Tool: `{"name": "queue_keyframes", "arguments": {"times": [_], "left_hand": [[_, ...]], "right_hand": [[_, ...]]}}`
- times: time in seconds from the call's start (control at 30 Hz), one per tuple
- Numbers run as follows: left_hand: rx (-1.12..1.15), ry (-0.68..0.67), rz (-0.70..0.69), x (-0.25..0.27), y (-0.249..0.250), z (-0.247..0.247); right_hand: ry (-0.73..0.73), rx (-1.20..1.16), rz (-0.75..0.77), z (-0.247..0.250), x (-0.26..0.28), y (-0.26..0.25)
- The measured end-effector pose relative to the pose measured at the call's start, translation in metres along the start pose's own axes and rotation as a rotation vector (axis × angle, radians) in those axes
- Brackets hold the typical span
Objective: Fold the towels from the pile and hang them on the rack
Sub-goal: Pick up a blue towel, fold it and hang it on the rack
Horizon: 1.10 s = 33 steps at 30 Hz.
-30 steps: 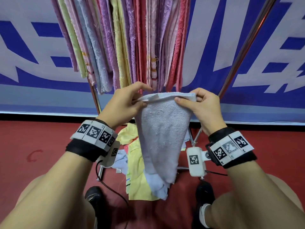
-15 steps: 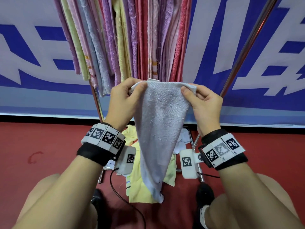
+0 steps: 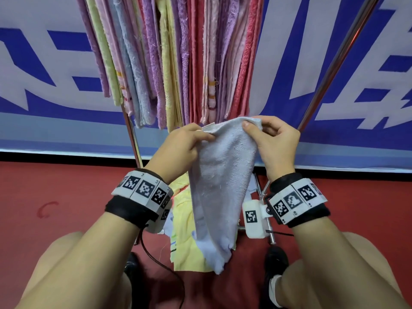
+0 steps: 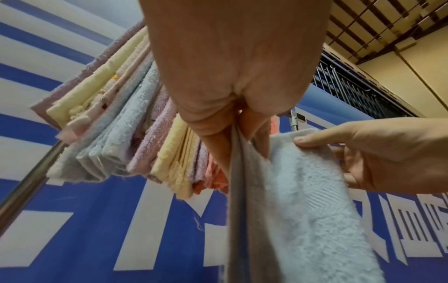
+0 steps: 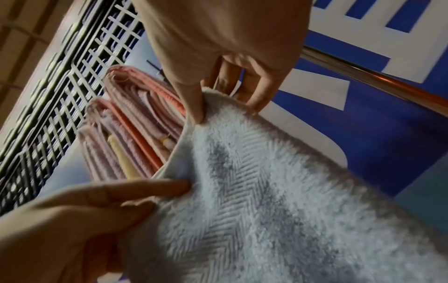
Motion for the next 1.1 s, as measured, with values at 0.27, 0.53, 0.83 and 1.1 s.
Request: {"name": "queue_keyframes", "arguments": {"times": [0.27,0.53,0.83,1.1], "left_hand": [[0.362,0.012,0.082,0.003,0.020,-0.011],[0.697,-0.007,0.245,0.008,0.015,-0.023],[0.525,0.019,0.053,-0.005,0.005,-0.005],[0.504,0.186,0.166,0.000,-0.010,0.005]], "right_hand": [[-0.125,0.250,0.166,-0.028,0.031,0.001],[-0.258,0.221,0.104,-0.043,0.046,0.014],[-0.279,0.034,-0.108,-0.026,0.024,0.019],[-0.331,0.013,-0.154,-0.031,0.030,0.020]]}}
Point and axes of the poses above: each hand's wrist, its own x-axis away from the middle knuckle, its own z-axis out of the back of the hand, y = z × x, the point moved 6 cm from there along -x, towards the middle knuckle, and after that the axes turned 13 degrees about -x, right-handed, at the moved point
